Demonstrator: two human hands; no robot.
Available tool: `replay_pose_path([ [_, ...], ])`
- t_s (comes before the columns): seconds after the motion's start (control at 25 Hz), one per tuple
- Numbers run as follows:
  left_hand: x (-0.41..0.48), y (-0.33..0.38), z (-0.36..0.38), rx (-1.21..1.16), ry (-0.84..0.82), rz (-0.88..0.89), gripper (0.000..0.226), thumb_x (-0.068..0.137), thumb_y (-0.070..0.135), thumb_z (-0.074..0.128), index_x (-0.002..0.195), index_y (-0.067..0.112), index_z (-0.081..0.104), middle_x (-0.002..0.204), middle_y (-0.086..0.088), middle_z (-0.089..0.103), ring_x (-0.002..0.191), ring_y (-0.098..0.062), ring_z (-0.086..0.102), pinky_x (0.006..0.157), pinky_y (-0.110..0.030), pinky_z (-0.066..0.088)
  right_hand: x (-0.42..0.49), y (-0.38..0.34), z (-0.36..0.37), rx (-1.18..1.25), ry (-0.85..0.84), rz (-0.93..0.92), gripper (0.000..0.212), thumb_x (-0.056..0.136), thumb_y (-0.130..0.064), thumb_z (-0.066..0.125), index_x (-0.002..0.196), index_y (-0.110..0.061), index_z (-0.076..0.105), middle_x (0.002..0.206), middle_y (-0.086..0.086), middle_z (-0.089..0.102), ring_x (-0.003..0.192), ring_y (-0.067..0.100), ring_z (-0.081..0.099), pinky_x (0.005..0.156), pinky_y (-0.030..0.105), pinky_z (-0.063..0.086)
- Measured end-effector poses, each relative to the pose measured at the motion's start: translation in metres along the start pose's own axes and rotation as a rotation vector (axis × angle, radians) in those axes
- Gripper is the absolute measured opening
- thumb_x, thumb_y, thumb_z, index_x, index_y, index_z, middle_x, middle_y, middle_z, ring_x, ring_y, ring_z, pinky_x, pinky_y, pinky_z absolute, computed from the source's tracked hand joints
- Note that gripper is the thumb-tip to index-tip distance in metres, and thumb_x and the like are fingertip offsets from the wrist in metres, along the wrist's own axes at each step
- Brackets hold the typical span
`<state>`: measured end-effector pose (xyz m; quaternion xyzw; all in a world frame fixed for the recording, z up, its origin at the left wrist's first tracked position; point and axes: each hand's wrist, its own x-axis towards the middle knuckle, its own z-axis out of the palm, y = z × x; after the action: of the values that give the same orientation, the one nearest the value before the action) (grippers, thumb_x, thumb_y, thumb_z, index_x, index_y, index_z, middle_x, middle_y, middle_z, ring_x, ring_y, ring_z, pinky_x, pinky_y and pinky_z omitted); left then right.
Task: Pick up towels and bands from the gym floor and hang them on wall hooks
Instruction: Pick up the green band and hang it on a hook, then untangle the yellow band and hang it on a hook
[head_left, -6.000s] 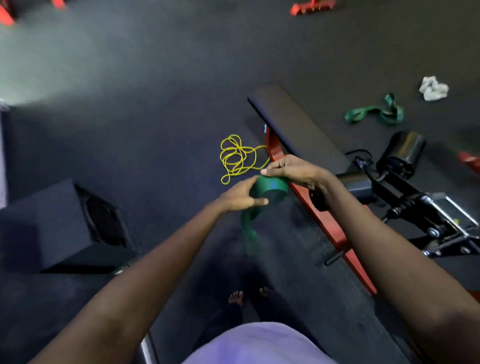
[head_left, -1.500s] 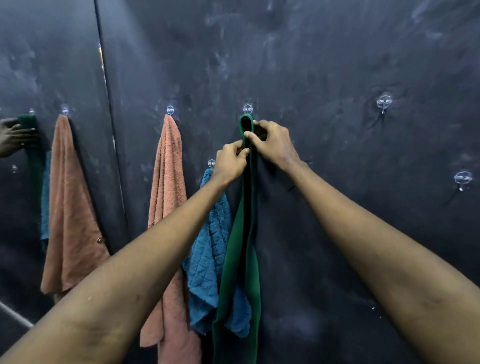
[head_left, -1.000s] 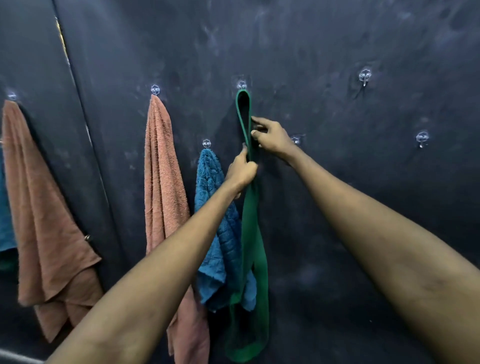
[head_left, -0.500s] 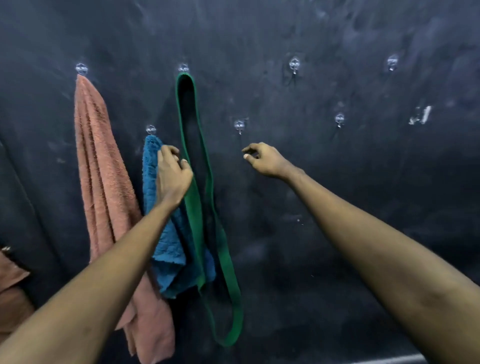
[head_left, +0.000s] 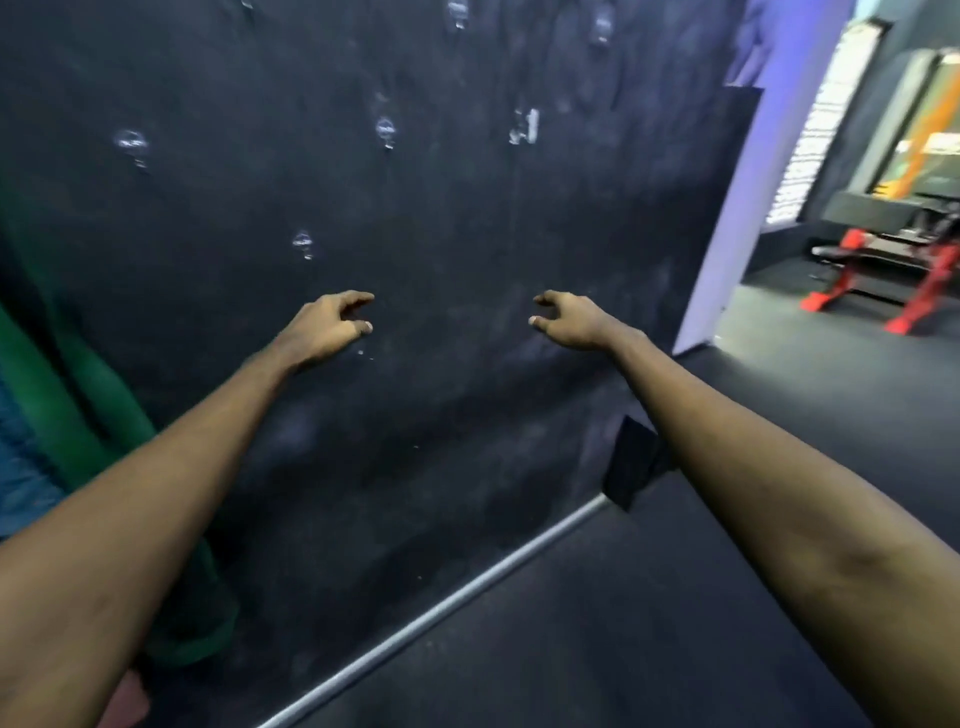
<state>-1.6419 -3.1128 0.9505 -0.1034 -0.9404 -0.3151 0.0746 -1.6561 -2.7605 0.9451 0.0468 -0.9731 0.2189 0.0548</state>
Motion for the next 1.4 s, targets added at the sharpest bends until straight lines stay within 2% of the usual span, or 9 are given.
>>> replay_pose_path([
  [0.2,0.039,0.099,0.118,-0.002,-0.195,0.147,0.057,0.091,0.027,0.061,0.146,0.027,0.044,0.148,0.0,0.047,0.137,-0.02,0.043,0.109,-0.03,0.032,-0.07,0.152,-0.047,-0.056,0.025,0.259,0.063,0.095,-0.04,0.058,0.147,-0.01,0.042,0.149,0.009,0.048,0.135,0.026,0.047,0.111,0.03,0.035],
  [0.36,0.061,0.185,0.212,-0.032,-0.333,0.273,0.06,0.092,0.026,0.063,0.148,0.026,0.042,0.149,-0.002,0.046,0.138,-0.021,0.042,0.111,-0.03,0.03,-0.135,0.256,-0.081,-0.037,0.026,0.455,0.066,0.094,-0.036,0.06,0.149,-0.006,0.038,0.153,0.011,0.043,0.138,0.026,0.044,0.115,0.034,0.034],
  [0.44,0.069,0.229,0.263,-0.044,-0.416,0.328,0.061,0.092,0.026,0.063,0.148,0.027,0.041,0.15,-0.003,0.046,0.139,-0.021,0.041,0.111,-0.031,0.03,-0.172,0.304,-0.099,-0.062,0.05,0.539,0.064,0.095,-0.034,0.059,0.148,-0.005,0.039,0.153,0.011,0.043,0.139,0.025,0.044,0.114,0.032,0.034],
  [0.84,0.124,0.392,0.448,-0.12,-0.718,0.628,0.066,0.085,0.035,0.066,0.146,0.023,0.044,0.149,-0.001,0.048,0.136,-0.017,0.045,0.114,-0.032,0.034,-0.29,0.452,-0.144,-0.062,0.216,0.947,0.057,0.096,-0.034,0.06,0.143,-0.005,0.046,0.148,0.011,0.05,0.133,0.025,0.05,0.109,0.031,0.038],
  [1.24,0.19,0.53,0.605,-0.09,-0.941,0.902,0.062,0.09,0.029,0.065,0.147,0.019,0.043,0.148,-0.004,0.049,0.136,-0.016,0.045,0.109,-0.027,0.032,-0.31,0.554,-0.144,-0.017,0.32,1.262,0.053,0.096,-0.032,0.059,0.141,-0.006,0.048,0.145,0.013,0.052,0.131,0.028,0.052,0.109,0.033,0.04],
  [1.4,0.214,0.589,0.684,-0.043,-1.024,0.966,0.061,0.089,0.028,0.065,0.146,0.02,0.044,0.146,-0.005,0.05,0.135,-0.017,0.046,0.108,-0.026,0.033,-0.311,0.631,-0.143,0.026,0.321,1.356,0.051,0.095,-0.034,0.06,0.137,-0.008,0.052,0.142,0.014,0.055,0.129,0.029,0.054,0.107,0.036,0.042],
])
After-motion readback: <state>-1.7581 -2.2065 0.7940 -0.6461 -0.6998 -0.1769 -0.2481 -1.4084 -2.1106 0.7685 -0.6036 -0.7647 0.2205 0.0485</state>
